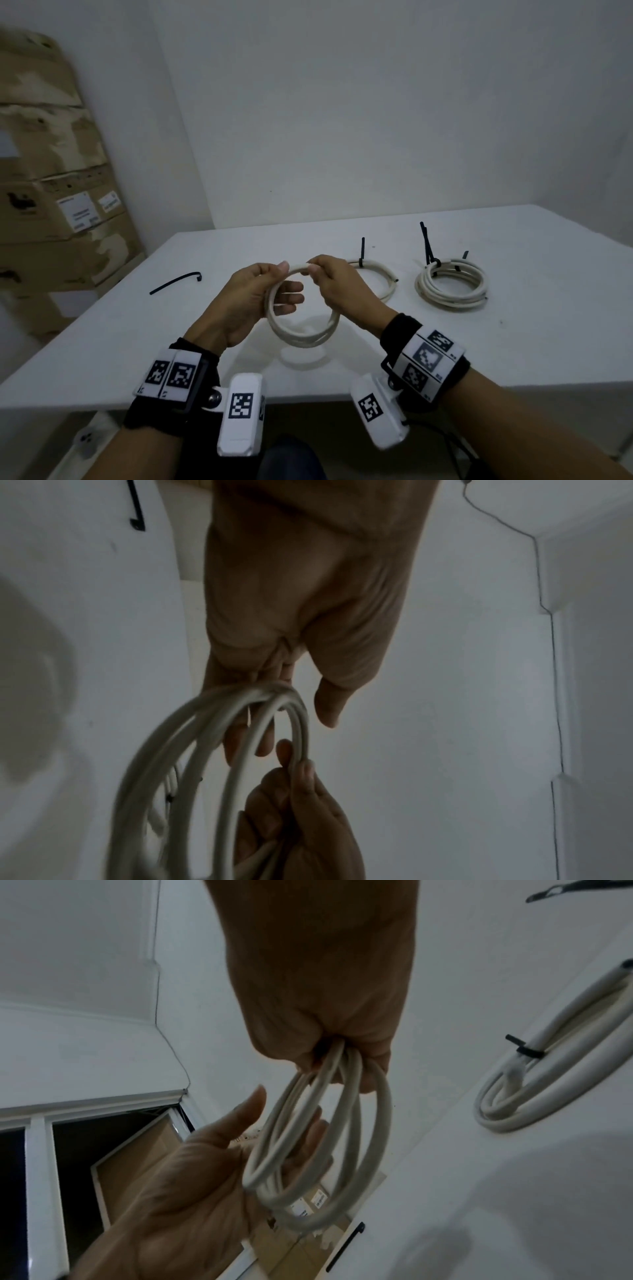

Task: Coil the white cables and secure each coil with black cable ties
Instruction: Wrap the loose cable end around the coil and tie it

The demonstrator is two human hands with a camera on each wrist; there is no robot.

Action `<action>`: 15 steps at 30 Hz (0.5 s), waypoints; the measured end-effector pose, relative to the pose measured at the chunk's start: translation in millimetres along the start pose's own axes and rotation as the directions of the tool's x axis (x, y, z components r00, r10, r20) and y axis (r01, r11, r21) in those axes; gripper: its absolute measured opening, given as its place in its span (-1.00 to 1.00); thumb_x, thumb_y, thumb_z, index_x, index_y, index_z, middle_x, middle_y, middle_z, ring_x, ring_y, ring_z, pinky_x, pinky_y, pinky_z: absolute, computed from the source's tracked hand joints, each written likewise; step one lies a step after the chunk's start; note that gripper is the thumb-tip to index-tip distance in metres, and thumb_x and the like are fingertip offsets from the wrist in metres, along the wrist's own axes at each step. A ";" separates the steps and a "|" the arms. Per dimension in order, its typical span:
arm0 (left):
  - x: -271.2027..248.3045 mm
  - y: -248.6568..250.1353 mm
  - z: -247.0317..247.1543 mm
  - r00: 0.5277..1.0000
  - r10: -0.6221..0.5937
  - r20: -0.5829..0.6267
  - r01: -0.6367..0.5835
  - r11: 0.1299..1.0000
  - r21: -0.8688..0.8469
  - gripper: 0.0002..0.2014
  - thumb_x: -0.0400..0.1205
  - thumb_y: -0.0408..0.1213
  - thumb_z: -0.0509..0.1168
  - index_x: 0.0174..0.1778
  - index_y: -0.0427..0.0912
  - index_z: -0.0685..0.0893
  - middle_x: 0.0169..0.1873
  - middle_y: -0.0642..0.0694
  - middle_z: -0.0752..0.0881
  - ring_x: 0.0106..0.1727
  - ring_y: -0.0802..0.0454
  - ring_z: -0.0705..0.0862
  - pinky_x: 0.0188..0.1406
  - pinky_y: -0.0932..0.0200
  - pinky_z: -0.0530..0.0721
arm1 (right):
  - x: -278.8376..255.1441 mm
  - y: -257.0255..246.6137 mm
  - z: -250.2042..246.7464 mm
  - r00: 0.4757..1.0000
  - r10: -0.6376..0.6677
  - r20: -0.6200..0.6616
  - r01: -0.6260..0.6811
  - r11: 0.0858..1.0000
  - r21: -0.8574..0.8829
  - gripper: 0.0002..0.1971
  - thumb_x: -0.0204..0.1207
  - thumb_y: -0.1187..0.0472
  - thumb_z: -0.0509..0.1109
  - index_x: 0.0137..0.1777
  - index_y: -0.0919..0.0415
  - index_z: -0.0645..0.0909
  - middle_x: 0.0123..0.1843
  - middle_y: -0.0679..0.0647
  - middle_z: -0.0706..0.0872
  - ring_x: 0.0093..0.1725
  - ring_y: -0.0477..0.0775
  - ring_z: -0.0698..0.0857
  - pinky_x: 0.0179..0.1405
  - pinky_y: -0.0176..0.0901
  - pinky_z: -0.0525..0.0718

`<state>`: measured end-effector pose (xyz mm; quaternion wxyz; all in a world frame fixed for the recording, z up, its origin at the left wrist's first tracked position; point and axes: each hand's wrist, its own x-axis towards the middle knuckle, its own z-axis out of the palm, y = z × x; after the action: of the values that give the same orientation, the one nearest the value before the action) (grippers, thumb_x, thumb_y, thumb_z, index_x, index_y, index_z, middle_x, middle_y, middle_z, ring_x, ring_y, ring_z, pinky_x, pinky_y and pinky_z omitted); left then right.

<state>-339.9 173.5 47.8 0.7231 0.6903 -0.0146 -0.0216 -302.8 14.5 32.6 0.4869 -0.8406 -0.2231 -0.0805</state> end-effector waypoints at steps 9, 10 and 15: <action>0.1 -10.3 -40.7 0.979 -0.046 -0.201 -0.027 0.939 -0.344 -0.71 0.73 -0.12 0.15 0.02 -0.32 0.57 -0.63 0.04 0.43 -0.68 0.15 0.39 -0.61 0.25 0.54 | 25.8 -12.8 55.4 0.988 0.147 -0.049 -0.120 0.925 0.360 -0.78 0.70 0.21 0.10 0.00 0.23 0.57 -0.44 -0.02 0.44 -0.50 -0.04 0.39 -0.43 -0.11 0.39; 2.0 -8.8 -46.8 0.972 -0.028 -0.235 -0.050 0.947 -0.317 -0.72 0.73 -0.13 0.16 0.03 -0.33 0.56 -0.63 0.05 0.41 -0.68 0.16 0.37 -0.64 0.27 0.50 | 28.4 -15.6 63.4 0.986 0.161 -0.038 -0.133 0.909 0.396 -0.78 0.70 0.22 0.09 0.00 0.24 0.57 -0.44 -0.02 0.44 -0.50 -0.05 0.38 -0.45 -0.13 0.40; 5.6 -8.3 -79.4 0.966 0.005 -0.260 -0.115 0.904 -0.412 -0.74 0.73 -0.17 0.18 -0.11 -0.30 0.58 -0.53 -0.01 0.51 -0.59 0.11 0.53 -0.45 0.15 0.73 | 51.9 -25.7 101.2 0.973 0.229 -0.016 -0.195 0.860 0.472 -0.76 0.70 0.24 0.06 -0.01 0.27 0.55 -0.45 0.00 0.40 -0.49 -0.03 0.35 -0.47 -0.16 0.36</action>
<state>-330.4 252.0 35.7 0.8519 0.5129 0.0612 0.0863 -276.7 127.3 19.1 0.6885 -0.7144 -0.1245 -0.0006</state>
